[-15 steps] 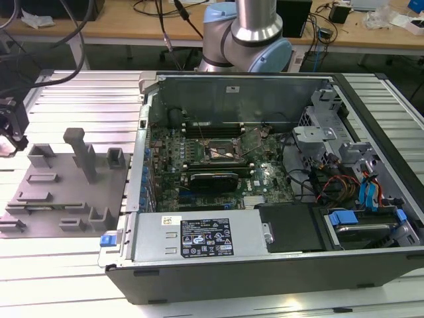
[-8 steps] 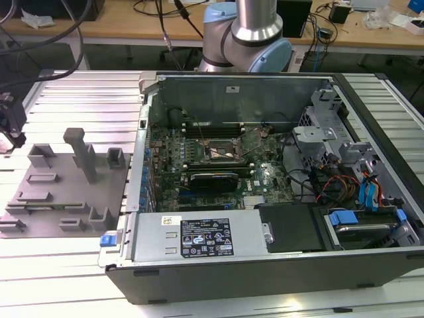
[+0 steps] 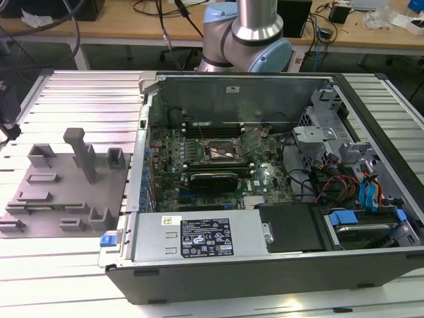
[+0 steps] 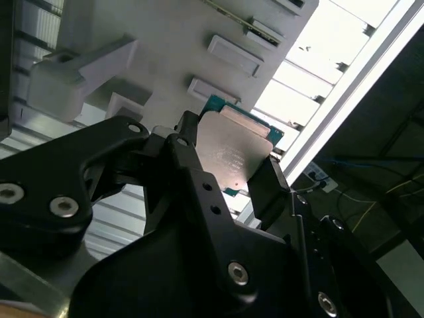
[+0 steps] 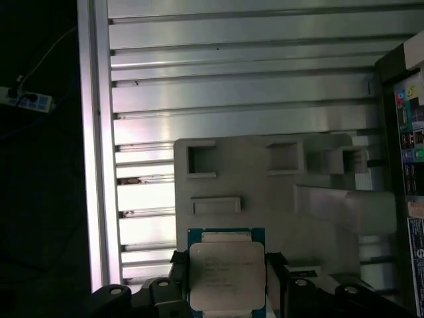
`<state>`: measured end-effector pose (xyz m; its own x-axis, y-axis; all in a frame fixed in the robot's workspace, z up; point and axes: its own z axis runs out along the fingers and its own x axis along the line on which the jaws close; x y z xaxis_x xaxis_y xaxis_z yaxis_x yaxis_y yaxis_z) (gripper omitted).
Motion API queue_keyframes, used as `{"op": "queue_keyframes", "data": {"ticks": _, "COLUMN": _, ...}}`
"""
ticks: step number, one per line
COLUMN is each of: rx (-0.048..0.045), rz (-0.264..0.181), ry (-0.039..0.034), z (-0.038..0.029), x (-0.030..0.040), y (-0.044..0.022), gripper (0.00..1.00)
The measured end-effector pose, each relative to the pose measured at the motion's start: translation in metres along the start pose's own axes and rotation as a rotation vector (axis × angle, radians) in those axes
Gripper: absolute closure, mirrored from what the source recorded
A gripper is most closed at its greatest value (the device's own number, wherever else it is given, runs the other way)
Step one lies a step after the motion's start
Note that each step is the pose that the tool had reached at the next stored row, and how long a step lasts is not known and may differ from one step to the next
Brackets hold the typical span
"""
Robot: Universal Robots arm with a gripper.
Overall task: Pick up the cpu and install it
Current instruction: 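Pick up the cpu and move it towards the insertion slot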
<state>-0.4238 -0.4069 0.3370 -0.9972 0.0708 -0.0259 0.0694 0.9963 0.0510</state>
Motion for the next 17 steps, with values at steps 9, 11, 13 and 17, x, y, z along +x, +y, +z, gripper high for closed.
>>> {"op": "queue_keyframes", "data": {"ticks": 9, "rx": -0.0001, "rz": 0.000, "ry": 0.0000, "z": -0.0203, "x": -0.0006, "y": 0.0012, "gripper": 0.45}}
{"op": "queue_keyframes", "data": {"ticks": 11, "rx": 0.0000, "rz": 0.000, "ry": 0.0000, "z": -0.0265, "x": -0.0007, "y": 0.0015, "gripper": 0.45}}
{"op": "queue_keyframes", "data": {"ticks": 13, "rx": 0.0000, "rz": 0.000, "ry": 0.0000, "z": -0.0314, "x": -0.0008, "y": 0.0018, "gripper": 0.45}}
{"op": "queue_keyframes", "data": {"ticks": 17, "rx": -0.0001, "rz": 0.000, "ry": -0.0001, "z": -0.0395, "x": -0.0010, "y": 0.0022, "gripper": 0.45}}
